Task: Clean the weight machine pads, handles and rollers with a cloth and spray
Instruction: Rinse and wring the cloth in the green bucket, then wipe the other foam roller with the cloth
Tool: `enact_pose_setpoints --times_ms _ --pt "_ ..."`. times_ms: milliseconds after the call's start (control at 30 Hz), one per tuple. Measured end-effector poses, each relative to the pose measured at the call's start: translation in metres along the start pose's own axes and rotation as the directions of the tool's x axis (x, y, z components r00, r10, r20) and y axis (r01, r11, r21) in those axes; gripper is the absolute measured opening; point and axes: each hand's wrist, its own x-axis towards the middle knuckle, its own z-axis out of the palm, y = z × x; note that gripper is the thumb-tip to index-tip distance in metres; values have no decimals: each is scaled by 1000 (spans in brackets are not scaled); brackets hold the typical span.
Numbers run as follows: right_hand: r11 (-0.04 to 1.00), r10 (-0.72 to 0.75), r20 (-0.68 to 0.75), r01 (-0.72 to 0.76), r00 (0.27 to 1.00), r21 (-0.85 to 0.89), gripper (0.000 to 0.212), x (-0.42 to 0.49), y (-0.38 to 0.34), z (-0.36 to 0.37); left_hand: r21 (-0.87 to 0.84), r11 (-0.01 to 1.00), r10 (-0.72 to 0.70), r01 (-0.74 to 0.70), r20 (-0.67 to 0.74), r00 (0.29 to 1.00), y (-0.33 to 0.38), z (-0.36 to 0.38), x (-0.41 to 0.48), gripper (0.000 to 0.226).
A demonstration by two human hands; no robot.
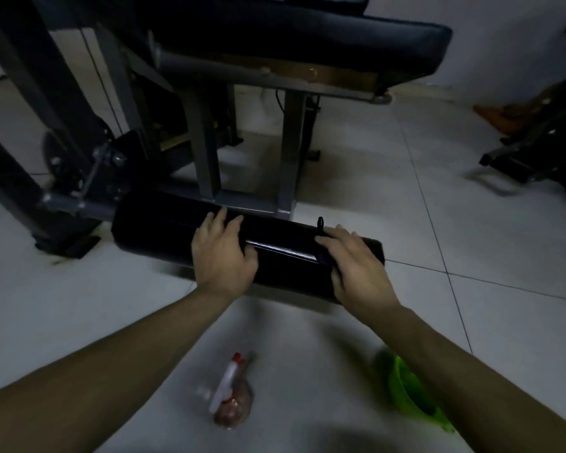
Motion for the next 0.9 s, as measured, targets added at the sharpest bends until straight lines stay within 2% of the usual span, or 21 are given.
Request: enact_pose_setpoints --times_ms 100,267,367,467,533,633,667,733,767,800,867,900 --pt "995 -93 -72 95 993 21 51 9 -24 13 -52 999 -7 8 31 1000 -26 -4 7 62" --pt "966 -259 -73 258 963 -23 57 52 -76 52 -228 974 -18 -6 -100 995 -64 -20 6 66" --pt "947 -320 -89 319 943 -28 56 87 -120 81 -288 940 -225 184 -115 968 -114 -37 11 79" --pt "930 -367 -59 367 928 -18 49 124 -170 111 -449 819 -433 357 -77 898 -159 -41 26 73" --pt "918 -396 -44 397 917 0 45 148 -196 127 -599 676 -523 429 19 852 -172 -40 32 57" --pt "894 -449 9 448 894 10 45 181 -232 145 -752 451 -581 481 162 798 -177 -46 36 42" --pt "886 -464 36 464 885 4 45 188 -239 146 -796 347 -608 496 211 765 -176 -46 36 41" --pt "870 -489 69 492 869 -26 39 191 -239 145 -826 64 -683 560 372 628 -171 -47 35 52" --pt "860 -502 78 507 861 -56 36 186 -233 141 -813 -82 -672 577 472 570 -170 -44 34 59" --pt "850 -511 98 519 854 -85 34 179 -224 136 -790 -219 -608 573 570 553 -170 -40 34 65" --pt "834 -514 142 532 846 -146 29 160 -199 121 -729 -453 -454 514 684 571 -166 -32 33 70" --pt "832 -511 149 531 847 -164 27 149 -185 112 -701 -526 -427 482 707 563 -163 -31 34 72"
